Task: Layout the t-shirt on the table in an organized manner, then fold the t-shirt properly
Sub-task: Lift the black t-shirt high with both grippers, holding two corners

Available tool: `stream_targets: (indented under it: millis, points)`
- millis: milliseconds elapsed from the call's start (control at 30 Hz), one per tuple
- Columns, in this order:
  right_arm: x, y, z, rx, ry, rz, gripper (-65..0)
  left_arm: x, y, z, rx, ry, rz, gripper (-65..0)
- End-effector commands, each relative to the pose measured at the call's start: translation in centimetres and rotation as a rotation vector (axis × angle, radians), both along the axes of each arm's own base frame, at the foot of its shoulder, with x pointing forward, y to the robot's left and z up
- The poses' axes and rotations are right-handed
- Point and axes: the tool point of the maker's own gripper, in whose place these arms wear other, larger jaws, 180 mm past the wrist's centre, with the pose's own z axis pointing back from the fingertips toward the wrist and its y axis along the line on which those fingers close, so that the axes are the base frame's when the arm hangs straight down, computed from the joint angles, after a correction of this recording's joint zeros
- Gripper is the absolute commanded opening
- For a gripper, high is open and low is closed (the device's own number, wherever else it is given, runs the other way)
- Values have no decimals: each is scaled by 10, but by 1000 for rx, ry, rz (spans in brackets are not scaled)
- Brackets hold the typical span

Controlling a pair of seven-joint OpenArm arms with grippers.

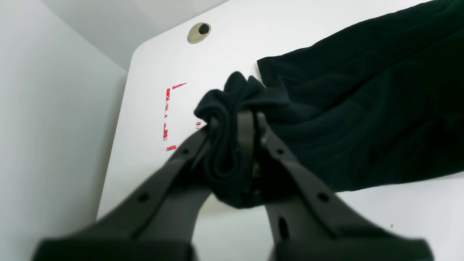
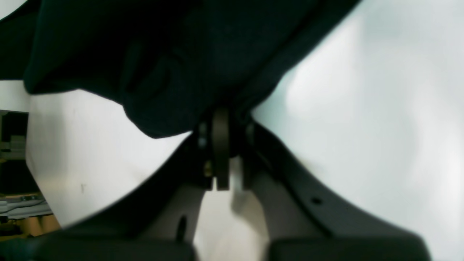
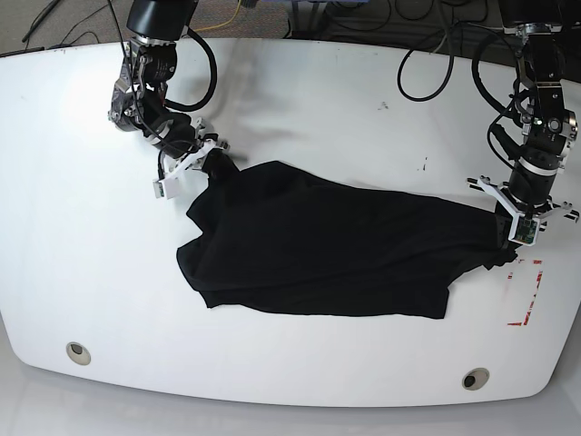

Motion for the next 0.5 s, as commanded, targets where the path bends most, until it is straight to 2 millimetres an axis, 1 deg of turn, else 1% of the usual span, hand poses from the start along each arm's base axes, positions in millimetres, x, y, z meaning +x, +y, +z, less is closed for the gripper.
stream_targets:
  millis: [0,33,167,267,367,467]
  points:
    - [1,-10,0,-47,10,13,-650,5,1,18,10,-62,-9,-650]
    - [1,-11,1,-47,9,13,-650,5,1,19,10,-64,-9,-650]
    - [8,-21,20,-96,-51,16,-650,5,2,19,10,-63,-7,-650]
    - [3,-26,31,-130,-79,23,-650,5,2,19,10,-63,-7,-650]
    - [-3,-29,46,-167,-119,32,-650,5,2,19,12,-64,-6,-650]
    - [-12,-29,54,-197,-118,49,-650,5,2,19,12,-64,-6,-650]
